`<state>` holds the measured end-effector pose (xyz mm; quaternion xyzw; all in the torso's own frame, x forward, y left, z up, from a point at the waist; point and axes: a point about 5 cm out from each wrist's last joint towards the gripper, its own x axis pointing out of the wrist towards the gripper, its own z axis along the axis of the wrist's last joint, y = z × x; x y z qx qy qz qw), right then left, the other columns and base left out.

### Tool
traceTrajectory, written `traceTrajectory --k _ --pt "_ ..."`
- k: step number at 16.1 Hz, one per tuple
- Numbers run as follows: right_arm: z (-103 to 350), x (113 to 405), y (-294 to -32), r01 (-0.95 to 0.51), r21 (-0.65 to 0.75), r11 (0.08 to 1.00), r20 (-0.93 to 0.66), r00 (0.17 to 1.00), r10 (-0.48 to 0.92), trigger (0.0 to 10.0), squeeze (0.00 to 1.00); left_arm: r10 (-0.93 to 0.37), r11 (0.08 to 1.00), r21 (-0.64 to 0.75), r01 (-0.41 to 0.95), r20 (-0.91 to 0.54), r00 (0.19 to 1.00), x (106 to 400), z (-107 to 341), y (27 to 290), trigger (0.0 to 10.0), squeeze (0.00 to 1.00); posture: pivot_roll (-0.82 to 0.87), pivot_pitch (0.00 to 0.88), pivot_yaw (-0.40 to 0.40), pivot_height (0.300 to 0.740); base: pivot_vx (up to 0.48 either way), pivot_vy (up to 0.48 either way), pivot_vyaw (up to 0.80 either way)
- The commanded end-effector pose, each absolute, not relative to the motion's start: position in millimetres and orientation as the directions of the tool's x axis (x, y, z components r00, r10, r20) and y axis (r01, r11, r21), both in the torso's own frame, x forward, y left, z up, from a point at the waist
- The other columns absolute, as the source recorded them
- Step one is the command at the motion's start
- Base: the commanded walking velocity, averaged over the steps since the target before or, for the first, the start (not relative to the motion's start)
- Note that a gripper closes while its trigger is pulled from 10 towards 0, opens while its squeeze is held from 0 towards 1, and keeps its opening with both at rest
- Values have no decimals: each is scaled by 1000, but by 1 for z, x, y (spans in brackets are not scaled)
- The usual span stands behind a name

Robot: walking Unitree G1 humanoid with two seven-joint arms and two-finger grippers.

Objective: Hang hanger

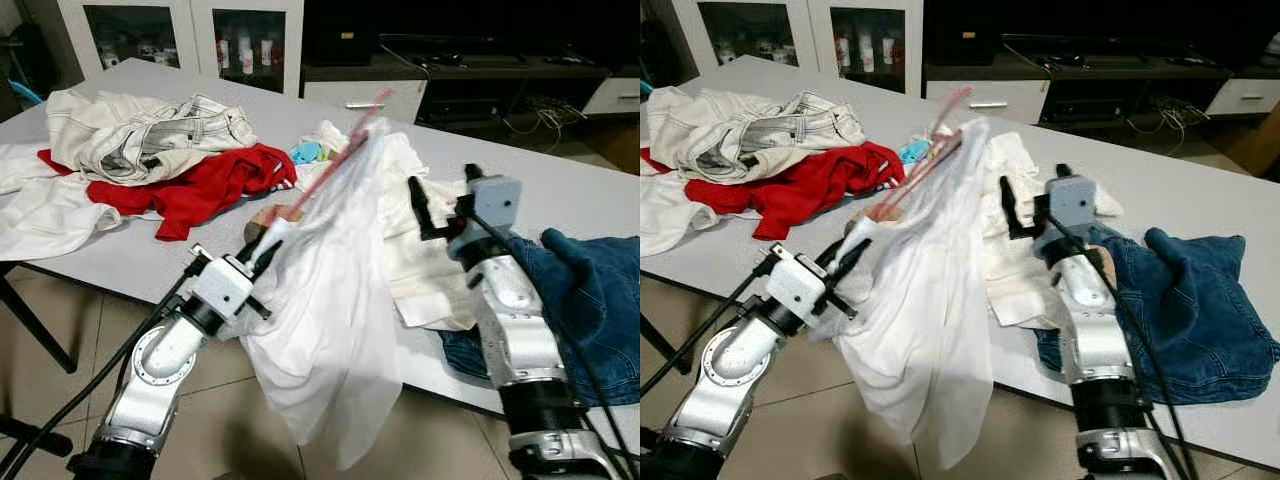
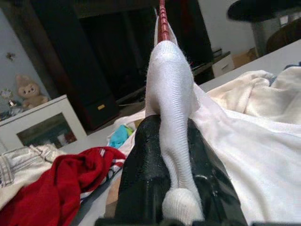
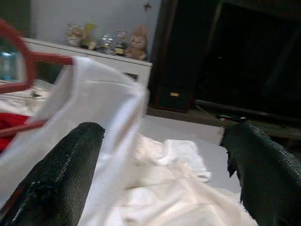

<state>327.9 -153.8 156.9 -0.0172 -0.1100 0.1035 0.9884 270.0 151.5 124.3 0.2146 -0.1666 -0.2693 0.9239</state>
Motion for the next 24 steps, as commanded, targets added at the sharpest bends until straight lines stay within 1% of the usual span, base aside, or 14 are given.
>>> traceTrajectory --k 1,2,3,4,12,16,18,19,20,22,23,24 --pt "158 330 -153 -220 -45 975 217 950 224 10000 898 -593 748 506 431 216 776 268 129 147 10000 0 26 0 -99 740 0 0 0" --pt "157 330 -150 -239 -37 970 209 948 241 10000 859 -601 740 514 434 215 770 268 130 146 10000 0 31 0 -102 740 0 0 0" --pt "157 332 -145 -267 -24 963 200 943 266 10000 196 -612 730 523 440 213 762 267 130 144 10000 0 29 0 -100 740 0 0 0" --pt "158 333 -141 -283 -18 959 202 938 281 10000 0 -617 725 527 443 211 758 267 129 143 10000 0 28 0 -98 740 0 0 0" --pt "160 346 -123 -327 3 945 199 926 320 10000 0 -657 694 528 489 187 730 258 120 137 10000 0 29 0 -88 740 0 0 0" --pt "155 350 -118 -342 5 940 168 927 336 10000 0 -673 682 532 501 188 715 254 119 136 10000 0 33 0 -88 740 0 0 0" --pt "151 353 -119 -323 -2 946 149 936 319 10000 0 -680 675 538 505 190 708 253 119 135 10000 0 32 0 -89 740 0 0 0" --pt "150 355 -120 -313 -2 950 137 941 310 9333 0 -685 670 542 506 188 704 252 118 134 10000 0 31 0 -89 740 0 0 0" --pt "149 356 -120 -306 -6 952 130 944 304 6667 0 -688 667 545 508 189 701 251 118 134 10000 0 30 0 -90 740 0 0 0" --pt "147 357 -121 -292 -14 956 119 949 291 4745 0 -690 666 545 509 190 699 251 118 133 10000 0 30 0 -90 740 0 0 0" --pt "147 357 -122 -284 -16 959 116 952 283 4471 0 -690 666 546 509 191 698 251 118 133 10000 0 30 0 -91 740 0 0 0" --pt "146 358 -123 -272 -21 962 114 955 273 4902 0 -688 666 550 504 191 701 251 117 133 10000 0 30 0 -91 740 0 0 0"
